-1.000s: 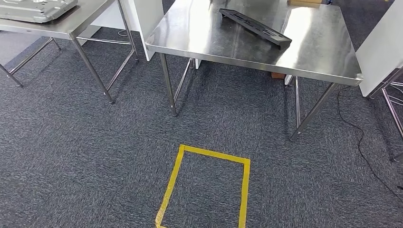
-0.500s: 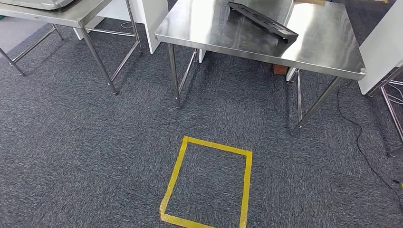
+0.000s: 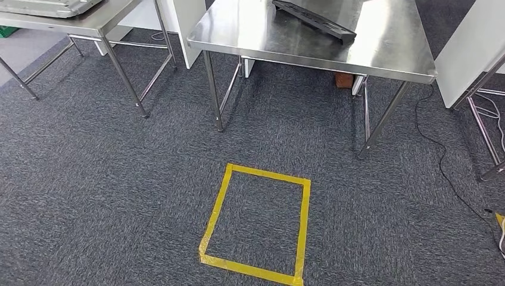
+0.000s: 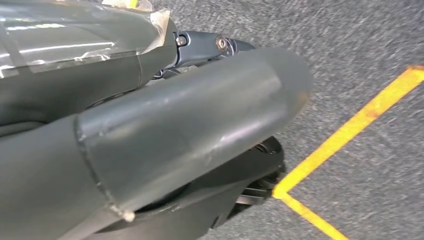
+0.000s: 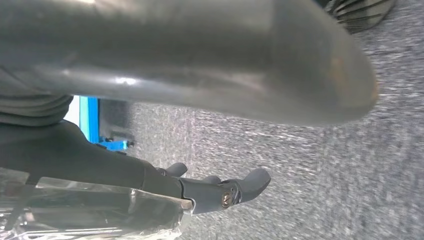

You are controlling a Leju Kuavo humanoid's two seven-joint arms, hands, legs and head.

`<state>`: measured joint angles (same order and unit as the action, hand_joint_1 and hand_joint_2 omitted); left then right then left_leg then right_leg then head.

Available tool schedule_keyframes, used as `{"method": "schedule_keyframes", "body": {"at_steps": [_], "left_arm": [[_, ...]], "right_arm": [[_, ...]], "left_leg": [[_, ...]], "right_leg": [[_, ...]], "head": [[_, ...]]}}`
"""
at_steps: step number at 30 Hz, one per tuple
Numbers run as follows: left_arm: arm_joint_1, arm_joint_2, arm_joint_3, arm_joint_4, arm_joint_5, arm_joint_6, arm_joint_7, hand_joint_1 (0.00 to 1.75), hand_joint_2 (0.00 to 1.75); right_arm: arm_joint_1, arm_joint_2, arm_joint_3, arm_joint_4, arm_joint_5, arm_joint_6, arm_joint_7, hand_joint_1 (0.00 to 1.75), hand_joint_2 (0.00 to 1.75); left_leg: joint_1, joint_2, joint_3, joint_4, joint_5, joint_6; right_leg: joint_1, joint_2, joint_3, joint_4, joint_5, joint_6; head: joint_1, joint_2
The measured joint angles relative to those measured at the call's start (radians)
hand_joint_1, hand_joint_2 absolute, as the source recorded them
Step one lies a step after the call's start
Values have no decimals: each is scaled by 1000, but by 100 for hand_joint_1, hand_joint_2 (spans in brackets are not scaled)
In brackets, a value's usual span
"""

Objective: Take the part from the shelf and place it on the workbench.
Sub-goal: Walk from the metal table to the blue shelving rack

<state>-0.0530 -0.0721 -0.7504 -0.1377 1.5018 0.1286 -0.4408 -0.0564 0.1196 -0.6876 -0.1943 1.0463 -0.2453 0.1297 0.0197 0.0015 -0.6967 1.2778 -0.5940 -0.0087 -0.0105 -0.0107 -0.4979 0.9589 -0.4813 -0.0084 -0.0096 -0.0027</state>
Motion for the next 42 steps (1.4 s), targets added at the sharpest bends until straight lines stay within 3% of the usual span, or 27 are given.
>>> {"method": "schedule_keyframes", "body": {"at_steps": [1,2,3,5,7,9,10,12,14,15,16,17,19,21,22,23,25,26,29,30,31,32,34,36,37,40,42], "left_arm": [[0,0,-1,0,-1,0,1,0,0],[0,0,-2,0,-2,0,1,0,0],[-1,0,-2,0,-2,0,1,0,0],[-5,0,-2,-1,-3,0,2,0,0],[-9,1,-2,-2,-4,1,3,0,0],[-9,1,-3,-2,-4,3,4,0,0],[-9,0,-4,-2,-4,3,4,0,0],[-11,0,-6,-2,-4,3,6,0,0],[-12,-1,-7,-3,-4,3,7,0,0],[-12,-1,-7,-3,-4,3,7,0,0],[-12,-1,-7,-4,-4,3,7,0,0],[-12,-1,-7,-4,-4,3,7,0,0],[-12,-1,-7,-4,-4,3,7,0,0],[-12,-2,-7,-5,-4,3,7,0,0],[-13,-1,-7,-5,-5,3,7,0,0],[-13,-1,-8,-6,-5,3,7,0,0],[-12,0,-8,-6,-6,2,8,0,0],[-11,0,-9,-6,-8,3,9,0,0],[-10,0,-13,-6,-11,6,11,0,0],[-10,1,-15,-6,-11,7,12,0,0],[-10,1,-16,-6,-10,9,12,0,0],[-10,1,-17,-6,-9,11,13,0,0],[-11,0,-18,-7,-7,21,16,0,0],[-17,1,-19,-7,-5,31,20,0,0],[-20,1,-19,-8,-4,35,21,0,0],[-22,0,-19,-8,-2,40,21,0,0],[-20,-1,-19,-8,0,41,21,0,0]], "right_arm": [[0,0,-1,0,0,0,-1,0,0],[0,-1,-2,0,-1,0,-1,0,0],[0,-1,-3,0,-1,0,-2,0,0],[0,-2,-5,0,-2,0,-3,0,0],[-1,-2,-8,0,-2,0,-3,0,0],[-1,-2,-10,0,-3,0,-3,0,0],[-1,-2,-11,0,-3,0,-3,0,0],[1,-3,-13,1,-4,0,-3,0,0],[0,-3,-13,1,-4,0,-2,0,0],[0,-3,-14,1,-4,0,-2,0,0],[0,-3,-14,2,-4,0,-3,0,0],[0,-4,-14,2,-4,0,-2,0,0],[0,-6,-14,2,-4,0,-2,0,0],[-2,-7,-14,2,-4,0,-3,0,0],[-2,-7,-14,2,-4,0,-3,0,0],[-2,-7,-15,2,-4,0,-3,0,0],[0,-7,-16,2,-5,0,-3,0,0],[0,-7,-16,2,-5,0,-3,0,0],[0,-8,-16,3,4,2,-7,0,0],[1,-8,-16,3,10,4,-7,0,0],[1,-8,-16,3,16,7,-8,0,0],[1,-7,-16,3,20,9,-7,0,0],[0,-7,-15,3,26,14,-6,0,0],[0,-7,-14,3,29,17,-5,0,0],[-1,-7,-13,3,31,19,-4,0,0],[-6,-7,-12,3,35,23,-2,0,0],[-6,-7,-11,3,36,25,-1,0,0]], "left_leg": [[0,0,11,20,9,0],[0,0,40,2,33,2],[0,0,89,-53,60,4],[-2,-1,193,-199,72,12],[-9,-4,234,-276,56,20],[-13,-3,224,-287,66,36],[-13,-1,214,-290,77,47],[-11,4,186,-297,101,65],[-12,7,156,-296,125,69],[-12,9,139,-296,137,68],[-12,11,125,-295,150,66],[-12,12,110,-294,162,64],[-12,13,87,-291,186,57],[-15,13,72,-289,207,46],[-16,13,69,-289,216,40],[-16,13,67,-290,225,34],[-12,12,60,-286,227,21],[-9,10,52,-267,201,16],[-6,3,8,-103,56,5],[-6,1,-5,-37,33,2],[-5,1,-8,8,34,1],[-5,1,5,21,55,1],[-4,19,87,-71,105,4],[-8,55,186,-217,104,11],[-11,65,212,-264,93,16],[-14,43,206,-295,88,41],[-11,26,193,-301,103,62]], "right_leg": [[2,-1,-13,3,9,2],[2,-1,-26,9,18,4],[2,0,-39,16,25,8],[5,0,-63,31,35,19],[7,-1,-77,40,48,32],[6,-2,-85,42,60,46],[5,0,-94,52,49,49],[3,5,-122,120,-20,45],[0,7,-153,239,-108,42],[-1,8,-157,292,-128,48],[-2,8,-152,323,-126,58],[-3,8,-129,321,-105,70],[-7,8,-31,208,-59,86],[-5,9,77,42,-63,77],[-2,10,103,-9,-74,68],[2,10,109,-29,-78,59],[-1,8,93,-26,-67,37],[-3,6,85,-25,-57,24],[-2,-5,53,-25,-31,-1],[-1,-10,42,-24,-23,-2],[1,-17,32,-22,-16,-2],[1,-24,22,-20,-10,0],[1,-40,9,-10,-3,5],[6,-55,0,3,-1,9],[10,-64,-2,9,1,12],[13,-83,-13,20,4,29],[11,-50,-41,74,-31,32]], "head": [[0,0],[0,0],[0,0],[0,0],[1,0],[1,0],[0,0],[4,0],[8,0],[8,0],[8,0],[9,0],[9,0],[9,0],[8,0],[7,0],[6,0],[5,0],[1,0],[1,0],[1,0],[1,0],[0,0],[0,0],[0,0],[1,0],[5,0]]}}
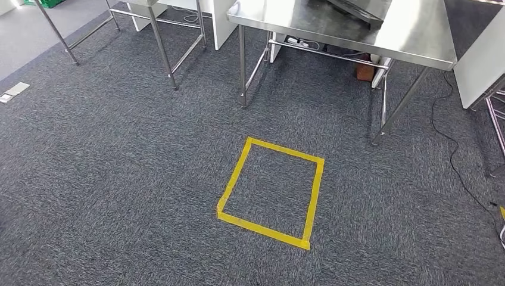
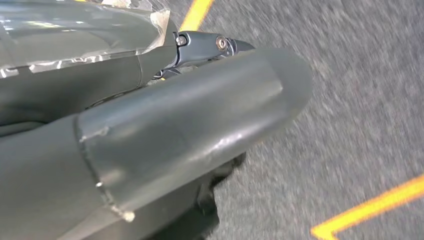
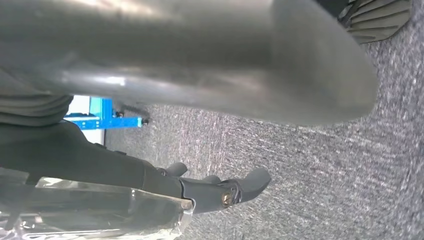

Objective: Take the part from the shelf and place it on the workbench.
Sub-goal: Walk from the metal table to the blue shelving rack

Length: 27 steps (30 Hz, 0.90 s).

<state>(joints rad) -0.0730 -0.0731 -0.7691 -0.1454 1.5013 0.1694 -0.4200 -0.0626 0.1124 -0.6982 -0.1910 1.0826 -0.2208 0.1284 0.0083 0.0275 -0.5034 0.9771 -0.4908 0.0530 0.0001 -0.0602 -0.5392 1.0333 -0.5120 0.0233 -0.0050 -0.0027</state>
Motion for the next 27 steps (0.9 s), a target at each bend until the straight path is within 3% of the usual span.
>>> {"method": "schedule_keyframes", "body": {"at_steps": [2,3,4,5,7,9,11,13,15,17,18,19,20,22,24,26,27], "left_arm": [[0,-1,0,0,0,0,-1,0,0],[1,-1,0,0,0,0,-2,0,0],[1,-1,0,0,0,0,-3,0,0],[2,-1,0,0,0,0,-3,0,0],[3,-1,0,0,-1,1,-3,0,0],[2,-1,0,0,-4,6,-8,0,0],[1,-2,0,0,-10,16,-17,0,0],[2,-1,-1,0,-15,24,-23,0,0],[3,1,-2,0,-19,32,-29,0,0],[1,1,-3,0,-24,38,-34,0,0],[1,1,-3,0,-26,41,-36,0,0],[1,1,-4,0,-30,42,-37,0,0],[2,1,-6,0,-33,43,-37,0,0],[3,2,-7,0,-38,48,-31,0,0],[0,2,-8,0,-38,51,-22,0,0],[-2,2,-7,0,-33,51,-12,0,0],[-2,1,-7,0,-29,51,-8,0,0]], "right_arm": [[3,0,0,0,1,1,1,0,0],[4,0,0,0,0,1,1,0,0],[5,0,0,0,0,1,1,0,0],[6,0,0,0,1,1,1,0,0],[6,-1,0,0,1,1,2,0,0],[6,-2,0,0,0,2,2,0,0],[6,-2,0,1,0,2,2,0,0],[6,-1,0,1,-2,4,2,0,0],[5,0,0,1,-3,5,2,0,0],[8,0,0,1,-4,7,2,0,0],[10,0,0,1,-4,8,2,0,0],[12,0,0,1,-5,10,3,0,0],[13,0,0,1,-5,12,4,0,0],[11,1,0,1,-3,15,5,0,0],[7,1,1,1,3,20,5,0,0],[6,0,2,1,13,27,6,0,0],[5,0,3,1,17,30,7,0,0]], "left_leg": [[0,-19,-17,0,15,11],[-1,-30,-26,1,21,11],[-2,-41,-33,1,27,10],[-3,-52,-38,2,32,9],[-4,-75,-42,2,40,5],[-8,-97,-47,4,46,-3],[-10,-114,-53,5,52,-13],[-8,-126,-61,9,56,-24],[-7,-100,-87,58,20,-34],[-5,-54,-147,189,-57,-43],[-2,-42,-177,259,-88,-48],[0,-35,-197,307,-103,-52],[2,-31,-197,316,-99,-54],[7,-12,-136,213,-45,-55],[7,30,-58,72,2,-51],[2,45,-34,19,14,-41],[-2,32,-38,20,17,-33]], "right_leg": [[-4,42,-61,136,-70,-6],[-4,50,-89,203,-97,-7],[-5,54,-104,245,-111,-4],[-4,56,-98,243,-106,2],[-5,70,-24,117,-56,14],[-6,109,51,-31,-10,14],[-6,124,68,-78,2,6],[-9,102,69,-79,10,-4],[-17,78,70,-82,19,-18],[-17,53,66,-82,23,-26],[-16,39,62,-82,24,-27],[-15,24,59,-82,24,-27],[-15,11,57,-81,23,-26],[-16,-12,56,-81,22,-25],[-10,-29,61,-77,17,-17],[-1,-46,64,-72,13,-7],[1,-56,65,-71,13,-1]], "head": [[3,0],[3,0],[3,0],[3,0],[4,0],[4,0],[4,0],[4,0],[-1,0],[-7,0],[-8,0],[-8,0],[-8,0],[-8,0],[-8,0],[-3,0],[-1,0]]}}
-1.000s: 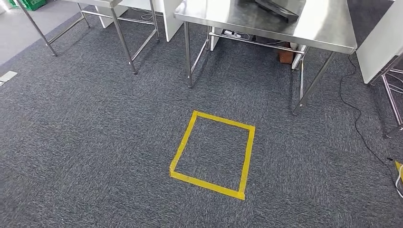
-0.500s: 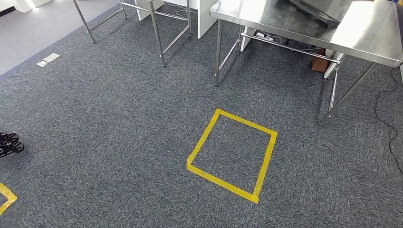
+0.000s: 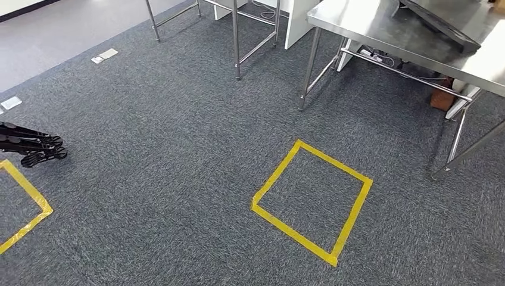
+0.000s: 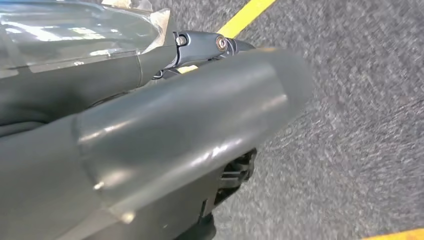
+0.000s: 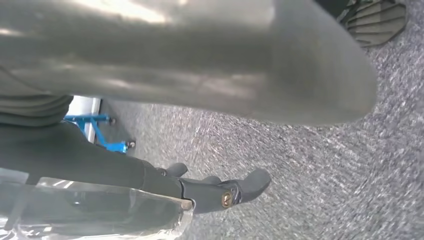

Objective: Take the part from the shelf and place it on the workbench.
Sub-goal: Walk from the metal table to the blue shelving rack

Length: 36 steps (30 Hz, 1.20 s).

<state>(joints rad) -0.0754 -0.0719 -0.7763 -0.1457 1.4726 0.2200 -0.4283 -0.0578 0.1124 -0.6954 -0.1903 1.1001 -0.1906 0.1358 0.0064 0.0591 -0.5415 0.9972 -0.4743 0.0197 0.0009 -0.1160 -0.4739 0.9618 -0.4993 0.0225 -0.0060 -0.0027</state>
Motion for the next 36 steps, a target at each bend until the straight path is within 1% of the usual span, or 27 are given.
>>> {"method": "schedule_keyframes", "body": {"at_steps": [1,2,3,5,7,8,9,10,12,13,14,16,17,18,19,20,21,22,23,24,26,28,29,31,32,34,36], "left_arm": [[1,-1,0,0,3,0,3,0,0],[1,-1,0,0,5,1,4,0,0],[2,-1,0,0,7,1,5,0,0],[0,-2,1,0,9,3,6,0,0],[0,-4,1,0,14,15,8,0,0],[1,-6,1,0,18,28,9,0,0],[2,-7,2,0,24,44,9,0,0],[3,-10,3,0,29,64,5,0,0],[3,-17,7,0,38,105,-8,0,0],[4,-20,8,0,42,122,-17,0,0],[5,-23,9,0,44,137,-24,0,0],[8,-27,10,0,45,155,-34,0,0],[10,-27,10,0,44,160,-35,0,0],[12,-27,10,0,42,160,-35,0,0],[12,-26,10,0,39,158,-33,0,0],[13,-26,10,0,36,153,-29,0,0],[14,-25,10,0,32,142,-22,0,0],[15,-25,10,0,30,129,-10,0,0],[17,-25,10,0,27,112,6,0,0],[20,-24,10,0,26,94,30,0,0],[24,-23,9,0,26,60,96,0,0],[24,-23,8,0,24,34,177,0,0],[23,-23,8,0,23,26,211,0,0],[24,-23,7,0,19,11,263,0,0],[26,-22,6,0,17,3,285,0,0],[27,-23,5,0,16,-14,325,0,0],[26,-24,4,0,15,-26,348,0,0]], "right_arm": [[-1,0,1,0,3,2,1,0,0],[-2,0,3,0,5,3,2,0,0],[-3,1,5,0,6,4,3,0,0],[0,2,8,0,9,5,6,0,0],[4,1,12,1,15,9,14,0,0],[5,0,14,1,20,12,18,0,0],[6,-2,16,1,23,17,21,0,0],[7,-4,18,1,27,21,23,0,0],[6,-7,21,1,35,30,27,0,0],[6,-8,23,1,40,35,30,0,0],[6,-9,25,1,45,40,36,0,0],[4,-10,30,1,55,51,55,0,0],[3,-11,32,1,58,56,66,0,0],[2,-11,35,1,61,60,74,0,0],[2,-12,38,1,63,64,82,0,0],[3,-12,40,1,65,67,87,0,0],[5,-13,41,1,66,70,91,0,0],[7,-13,41,1,68,73,93,0,0],[8,-14,42,1,71,76,95,0,0],[8,-14,43,1,76,79,96,0,0],[7,-15,49,1,88,88,95,0,0],[7,-19,55,1,100,95,91,0,0],[8,-21,58,1,104,98,88,0,0],[6,-24,65,0,111,102,85,0,0],[4,-26,68,0,114,104,83,0,0],[3,-27,73,0,120,110,82,0,0],[6,-28,75,1,124,114,80,0,0]], "left_leg": [[-1,-11,-3,-2,3,8],[-1,-21,-5,-4,8,16],[0,-32,-8,-7,13,25],[0,-55,-16,-9,21,36],[-4,-82,-24,-8,26,42],[-5,-98,-25,-8,27,43],[-6,-112,-26,-7,29,43],[-7,-127,-25,-7,31,41],[-8,-154,-26,-6,34,36],[-9,-166,-29,-5,36,32],[-9,-176,-32,-4,39,27],[-7,-195,-38,-5,44,14],[-7,-189,-44,2,40,9],[-8,-168,-56,24,25,4],[-8,-139,-77,67,-3,0],[-7,-104,-107,130,-39,-3],[-4,-83,-142,204,-75,-8],[0,-72,-170,264,-98,-13],[4,-66,-184,295,-104,-17],[9,-61,-176,285,-91,-21],[16,-33,-101,158,-34,-27],[16,2,-32,41,1,-23],[13,9,-19,16,4,-18],[3,-10,-23,10,6,-1],[1,-21,-25,8,10,8],[3,-42,-28,2,20,24],[3,-66,-34,1,26,33]], "right_leg": [[-1,-3,-1,2,-2,6],[-4,9,-5,11,-10,11],[-7,32,-17,39,-28,13],[-12,89,-75,162,-90,10],[-13,109,-137,293,-138,10],[-12,112,-145,310,-137,15],[-12,115,-132,285,-120,22],[-12,124,-102,222,-89,29],[-14,170,-34,71,-31,32],[-14,186,-15,24,-16,29],[-13,196,-8,5,-11,23],[-13,175,-6,2,-7,11],[-17,163,-3,-2,-3,4],[-20,149,-1,-5,2,-4],[-23,134,0,-8,5,-12],[-21,119,1,-9,6,-16],[-20,103,-1,-8,6,-19],[-18,86,-4,-8,6,-19],[-18,71,-6,-8,5,-20],[-18,56,-9,-7,4,-19],[-19,34,-8,-6,0,-15],[-12,16,-5,0,-8,-3],[-9,8,-4,2,-11,3],[-6,-10,5,3,-14,16],[-10,-5,6,6,-17,21],[-17,42,-17,59,-51,24],[-20,97,-82,194,-115,19]], "head": [[1,0],[1,0],[2,0],[5,0],[5,0],[5,0],[5,0],[5,0],[5,0],[5,0],[4,0],[4,0],[4,0],[2,0],[0,0],[-2,0],[-3,0],[-3,0],[-3,0],[-4,0],[-4,0],[-2,0],[0,0],[4,0],[4,0],[5,0],[7,0]]}}
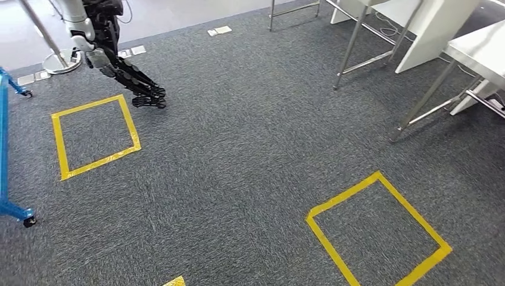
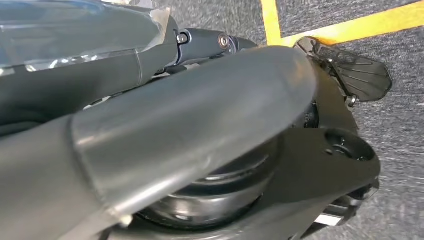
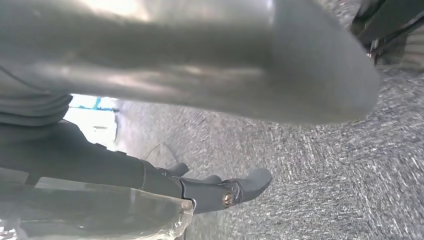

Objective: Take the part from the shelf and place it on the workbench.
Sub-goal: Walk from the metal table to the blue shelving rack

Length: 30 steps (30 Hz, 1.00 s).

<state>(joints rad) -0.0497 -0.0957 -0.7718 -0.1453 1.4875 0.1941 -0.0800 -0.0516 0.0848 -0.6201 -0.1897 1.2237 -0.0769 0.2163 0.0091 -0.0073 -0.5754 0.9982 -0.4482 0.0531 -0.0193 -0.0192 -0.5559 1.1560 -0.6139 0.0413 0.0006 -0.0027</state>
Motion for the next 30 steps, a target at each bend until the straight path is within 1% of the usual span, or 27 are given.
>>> {"method": "schedule_keyframes", "body": {"at_steps": [1,2,3,4,5,6,7,8,9,11,12,13,15,16,17,18,19,20,21,22,23,24,26,27,28,29,30], "left_arm": [[0,0,0,0,0,-3,4,0,0],[0,0,0,0,0,-5,9,0,0],[0,0,0,0,0,-6,15,0,0],[0,-1,0,0,0,-6,21,0,0],[0,-2,-1,0,1,-6,28,0,0],[0,-4,-1,0,1,-6,33,0,0],[0,-5,-1,0,1,-7,35,0,0],[-1,-6,-2,0,1,-7,35,0,0],[-1,-6,-2,0,1,-7,36,0,0],[0,-5,-2,1,1,-7,36,0,0],[0,-5,-2,1,1,-7,36,0,0],[0,-4,-2,1,1,-7,36,0,0],[-1,-4,-3,1,0,-7,41,0,0],[-1,-4,-4,1,-2,-9,45,0,0],[-1,-4,-4,1,-5,-10,51,0,0],[-1,-3,-4,1,-7,-14,58,0,0],[0,-2,-5,1,-9,-18,65,0,0],[0,0,-6,1,-10,-23,71,0,0],[0,2,-7,1,-12,-27,76,0,0],[1,4,-10,1,-14,-31,78,0,0],[2,5,-12,2,-17,-34,76,0,0],[3,6,-15,2,-19,-38,72,0,0],[5,6,-21,3,-21,-47,57,0,0],[6,6,-23,3,-20,-52,48,0,0],[6,5,-24,3,-20,-57,40,0,0],[6,3,-25,3,-20,-61,33,0,0],[6,2,-26,3,-19,-64,28,0,0]], "right_arm": [[3,-1,1,0,1,1,0,0,0],[6,-2,2,0,2,2,0,0,0],[7,-3,3,0,2,3,0,0,0],[8,-4,4,0,3,4,0,0,0],[7,-5,6,0,4,5,0,0,0],[7,-6,7,0,4,6,0,0,0],[7,-7,8,0,5,7,0,0,0],[6,-7,8,0,5,7,0,0,0],[6,-7,9,0,5,8,0,0,0],[5,-8,10,0,6,9,0,0,0],[4,-8,12,0,6,9,0,0,0],[4,-8,13,0,6,9,0,0,0],[7,-9,16,0,6,11,0,0,0],[9,-9,16,0,6,12,0,0,0],[11,-10,17,0,6,14,0,0,0],[12,-10,17,0,5,17,0,0,0],[12,-11,17,0,4,20,0,0,0],[10,-11,17,0,2,22,0,0,0],[9,-11,17,0,0,24,0,0,0],[9,-11,16,0,-2,26,0,0,0],[10,-12,16,0,-5,26,0,0,0],[10,-13,15,0,-8,26,0,0,0],[8,-13,12,0,-15,26,0,0,0],[7,-13,9,0,-18,26,0,0,0],[6,-12,7,0,-20,26,0,0,0],[7,-11,4,0,-22,26,0,0,0],[9,-11,0,0,-23,26,0,0,0]], "left_leg": [[-2,-14,-3,0,2,2],[-4,-29,-5,0,3,4],[-6,-45,-5,1,4,5],[-7,-61,-5,1,5,4],[-7,-76,-5,2,7,2],[-8,-89,-5,3,8,0],[-9,-101,-6,4,10,-4],[-10,-111,-8,5,11,-8],[-10,-120,-11,5,13,-13],[-8,-131,-18,7,16,-23],[-8,-118,-25,17,9,-28],[-9,-92,-40,47,-12,-31],[-8,-28,-97,170,-87,-38],[-6,-11,-130,242,-122,-42],[-3,-2,-153,295,-141,-45],[0,3,-157,311,-141,-48],[3,9,-139,283,-122,-50],[6,20,-103,223,-94,-52],[8,42,-56,144,-68,-52],[7,60,-17,80,-48,-51],[5,72,7,38,-38,-47],[1,76,18,18,-34,-42],[-5,51,13,14,-28,-26],[-6,40,12,11,-23,-18],[-4,29,11,7,-18,-10],[-2,18,10,4,-14,-4],[-2,6,8,3,-12,0]], "right_leg": [[1,10,-35,71,-25,-1],[1,14,-58,114,-35,2],[2,16,-62,117,-27,7],[2,21,-45,77,-3,14],[2,34,-12,4,32,21],[1,58,22,-73,62,23],[1,77,47,-133,84,21],[2,92,61,-168,96,15],[4,95,63,-178,99,7],[5,71,67,-179,105,-9],[2,59,69,-182,109,-18],[-1,45,71,-186,113,-27],[1,15,69,-189,115,-38],[3,-3,68,-188,115,-40],[5,-19,65,-188,114,-40],[5,-35,62,-188,114,-41],[5,-49,61,-188,113,-41],[4,-61,61,-188,111,-39],[5,-71,64,-187,108,-36],[9,-80,66,-184,104,-31],[13,-88,67,-182,100,-25],[16,-97,71,-180,98,-19],[16,-112,76,-180,96,-8],[13,-99,76,-172,89,-3],[10,-74,66,-149,74,-1],[7,-41,43,-103,49,-1],[4,-10,11,-35,19,-4]], "head": [[0,0],[0,0],[0,0],[0,0],[1,0],[1,0],[1,0],[0,0],[0,0],[0,0],[-1,0],[-3,0],[-6,0],[-7,0],[-6,0],[-7,0],[-7,0],[-7,0],[-7,0],[-7,0],[-5,0],[-4,0],[-2,0],[-1,0],[-1,0],[0,0],[2,0]]}}
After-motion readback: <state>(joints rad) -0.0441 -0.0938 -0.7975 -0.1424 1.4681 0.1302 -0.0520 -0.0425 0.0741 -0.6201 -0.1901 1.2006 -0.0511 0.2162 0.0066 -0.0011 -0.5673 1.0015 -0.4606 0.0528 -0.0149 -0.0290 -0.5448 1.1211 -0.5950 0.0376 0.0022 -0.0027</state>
